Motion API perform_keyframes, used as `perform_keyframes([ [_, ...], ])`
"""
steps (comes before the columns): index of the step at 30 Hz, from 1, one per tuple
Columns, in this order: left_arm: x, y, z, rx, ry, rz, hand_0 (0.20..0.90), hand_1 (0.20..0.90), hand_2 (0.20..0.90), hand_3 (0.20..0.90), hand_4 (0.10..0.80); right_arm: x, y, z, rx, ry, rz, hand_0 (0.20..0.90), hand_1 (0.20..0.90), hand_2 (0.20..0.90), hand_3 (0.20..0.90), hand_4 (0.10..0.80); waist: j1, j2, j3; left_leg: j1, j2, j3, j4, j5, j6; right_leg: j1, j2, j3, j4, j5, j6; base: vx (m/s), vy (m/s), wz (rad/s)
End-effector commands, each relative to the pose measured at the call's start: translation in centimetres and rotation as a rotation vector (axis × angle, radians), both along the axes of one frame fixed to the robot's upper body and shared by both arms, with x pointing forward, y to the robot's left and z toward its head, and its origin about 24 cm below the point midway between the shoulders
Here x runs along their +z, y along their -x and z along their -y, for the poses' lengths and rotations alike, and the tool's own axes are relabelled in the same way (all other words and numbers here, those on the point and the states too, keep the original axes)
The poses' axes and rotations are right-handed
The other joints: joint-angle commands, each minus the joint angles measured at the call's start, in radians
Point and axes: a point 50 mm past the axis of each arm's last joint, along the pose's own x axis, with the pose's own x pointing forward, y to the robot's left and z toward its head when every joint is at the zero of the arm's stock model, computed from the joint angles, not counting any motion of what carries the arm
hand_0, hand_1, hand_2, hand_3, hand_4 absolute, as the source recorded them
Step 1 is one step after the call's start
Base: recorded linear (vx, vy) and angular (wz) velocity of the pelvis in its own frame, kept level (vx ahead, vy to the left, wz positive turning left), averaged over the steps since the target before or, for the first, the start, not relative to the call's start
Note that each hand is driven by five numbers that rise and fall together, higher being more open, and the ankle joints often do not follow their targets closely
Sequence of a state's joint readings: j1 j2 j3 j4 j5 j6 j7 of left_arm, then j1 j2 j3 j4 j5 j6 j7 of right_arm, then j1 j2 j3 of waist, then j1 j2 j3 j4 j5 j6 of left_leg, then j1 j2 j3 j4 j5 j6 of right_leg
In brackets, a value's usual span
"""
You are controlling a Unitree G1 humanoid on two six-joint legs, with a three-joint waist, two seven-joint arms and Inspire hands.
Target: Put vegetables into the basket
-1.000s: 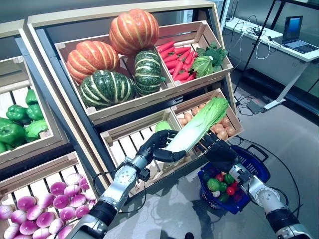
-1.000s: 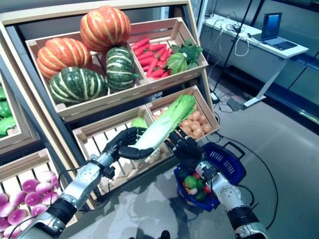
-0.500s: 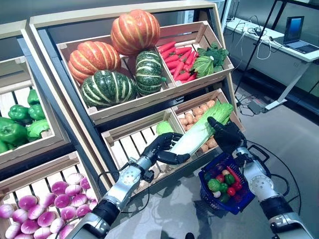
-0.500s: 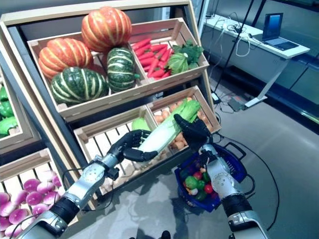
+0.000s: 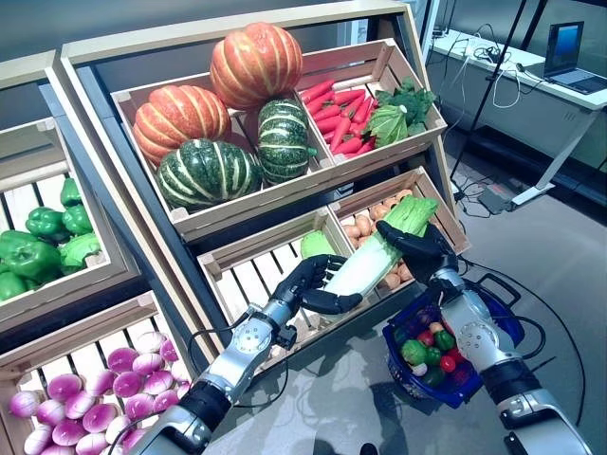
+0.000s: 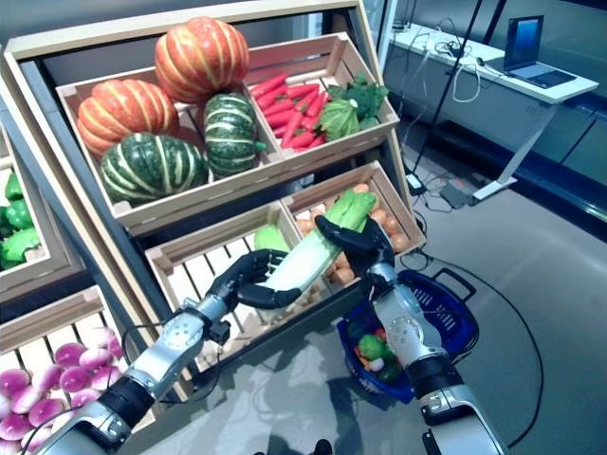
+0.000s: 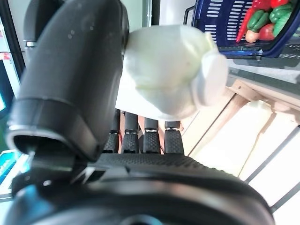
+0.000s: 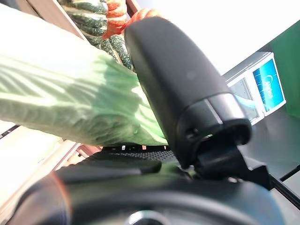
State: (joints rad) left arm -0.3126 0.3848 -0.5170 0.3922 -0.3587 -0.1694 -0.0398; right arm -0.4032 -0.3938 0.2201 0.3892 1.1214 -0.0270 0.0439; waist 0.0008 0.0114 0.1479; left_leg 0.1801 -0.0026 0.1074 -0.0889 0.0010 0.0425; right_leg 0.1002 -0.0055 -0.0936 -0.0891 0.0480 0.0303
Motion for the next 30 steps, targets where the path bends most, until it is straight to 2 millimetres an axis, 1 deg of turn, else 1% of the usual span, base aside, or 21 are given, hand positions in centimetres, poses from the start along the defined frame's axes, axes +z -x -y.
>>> perform_keyframes([
  [1,4.0,-0.7,6.8,-0.298,-0.002,0.193,0.300,0.300,0.300,0.300,0.400,8.4,-2.7,-6.8,0.304,-0.201,0.286,0.300,0.300,0.300,0.300,0.400,0.005,-0.030,-0.051,-0.018,-0.046,-0.082,0.002,-0.069,0.023,0.072,-0.016,-0.040,0.019,-0.079,-0.031,0.000,0.000,0.00],
  [6,4.6,-0.8,6.7,-0.287,-0.007,0.216,0.300,0.300,0.300,0.300,0.400,5.7,-1.9,-7.7,0.399,-0.238,0.186,0.300,0.300,0.300,0.300,0.400,0.009,-0.036,-0.048,-0.019,-0.045,-0.086,0.002,-0.067,0.023,0.070,-0.016,-0.048,0.023,-0.080,-0.030,0.000,0.000,0.00],
  [9,4.9,-1.0,6.6,-0.275,-0.003,0.228,0.300,0.300,0.300,0.300,0.400,5.4,-1.7,-8.0,0.421,-0.251,0.180,0.300,0.300,0.300,0.300,0.400,0.009,-0.037,-0.048,-0.018,-0.045,-0.087,0.002,-0.067,0.022,0.072,-0.016,-0.049,0.021,-0.079,-0.031,0.000,0.000,0.00],
  [15,5.1,-1.2,6.1,-0.250,-0.009,0.238,0.300,0.300,0.300,0.300,0.400,5.3,-1.5,-7.9,0.419,-0.233,0.190,0.300,0.300,0.300,0.300,0.400,0.007,-0.039,-0.052,-0.015,-0.044,-0.084,0.002,-0.069,0.021,0.076,-0.014,-0.048,0.015,-0.078,-0.031,0.006,-0.001,0.00],
  [21,4.7,-1.3,5.5,-0.211,-0.016,0.222,0.300,0.300,0.300,0.300,0.400,5.5,-1.6,-7.0,0.360,-0.203,0.213,0.300,0.300,0.300,0.300,0.400,0.002,-0.041,-0.059,-0.013,-0.043,-0.075,0.002,-0.070,0.021,0.079,-0.012,-0.041,0.006,-0.074,-0.030,0.017,-0.001,0.00],
  [24,4.2,-1.3,4.9,-0.181,-0.019,0.201,0.300,0.300,0.300,0.300,0.400,5.6,-1.6,-6.0,0.315,-0.197,0.225,0.300,0.300,0.300,0.300,0.400,-0.002,-0.041,-0.060,-0.014,-0.041,-0.067,0.002,-0.070,0.021,0.079,-0.010,-0.039,0.002,-0.070,-0.029,0.000,0.000,0.00],
  [25,4.0,-1.3,4.7,-0.171,-0.020,0.196,0.509,0.509,0.509,0.509,0.540,5.7,-1.7,-5.7,0.300,-0.193,0.229,0.300,0.300,0.300,0.300,0.400,-0.002,-0.042,-0.060,-0.014,-0.041,-0.066,0.002,-0.070,0.021,0.077,-0.010,-0.038,0.002,-0.069,-0.029,0.000,0.000,0.00],
  [26,3.9,-1.3,4.4,-0.165,-0.019,0.191,0.444,0.444,0.444,0.444,0.496,5.7,-1.6,-5.3,0.283,-0.183,0.234,0.300,0.300,0.300,0.300,0.400,-0.004,-0.041,-0.060,-0.014,-0.040,-0.065,0.002,-0.071,0.020,0.077,-0.010,-0.037,0.002,-0.069,-0.028,0.000,0.000,0.00],
  [27,3.8,-1.3,4.2,-0.157,-0.021,0.190,0.444,0.444,0.444,0.444,0.496,5.8,-1.7,-5.0,0.268,-0.179,0.237,0.300,0.300,0.300,0.300,0.400,-0.004,-0.041,-0.060,-0.015,-0.040,-0.063,0.002,-0.071,0.020,0.076,-0.010,-0.036,0.002,-0.069,-0.028,0.000,0.000,0.00],
  [28,3.7,-1.3,4.0,-0.148,-0.020,0.187,0.484,0.484,0.484,0.484,0.522,5.9,-1.7,-4.7,0.257,-0.181,0.238,0.300,0.300,0.300,0.300,0.400,-0.006,-0.041,-0.060,-0.015,-0.039,-0.061,0.002,-0.071,0.020,0.075,-0.009,-0.035,0.002,-0.069,-0.028,0.000,0.000,0.00],
  [29,3.7,-1.4,3.8,-0.138,-0.019,0.184,0.827,0.827,0.827,0.827,0.751,5.9,-1.7,-4.4,0.247,-0.184,0.239,0.300,0.300,0.300,0.300,0.400,-0.006,-0.041,-0.059,-0.015,-0.039,-0.060,0.002,-0.071,0.019,0.075,-0.009,-0.034,0.002,-0.068,-0.027,0.000,0.000,0.00],
  [30,3.6,-1.4,3.5,-0.127,-0.014,0.172,0.900,0.900,0.900,0.900,0.800,5.9,-1.7,-3.9,0.230,-0.188,0.243,0.300,0.300,0.300,0.300,0.400,-0.009,-0.040,-0.059,-0.017,-0.039,-0.058,0.002,-0.071,0.019,0.073,-0.009,-0.033,0.002,-0.067,-0.027,0.000,0.000,0.00],
])
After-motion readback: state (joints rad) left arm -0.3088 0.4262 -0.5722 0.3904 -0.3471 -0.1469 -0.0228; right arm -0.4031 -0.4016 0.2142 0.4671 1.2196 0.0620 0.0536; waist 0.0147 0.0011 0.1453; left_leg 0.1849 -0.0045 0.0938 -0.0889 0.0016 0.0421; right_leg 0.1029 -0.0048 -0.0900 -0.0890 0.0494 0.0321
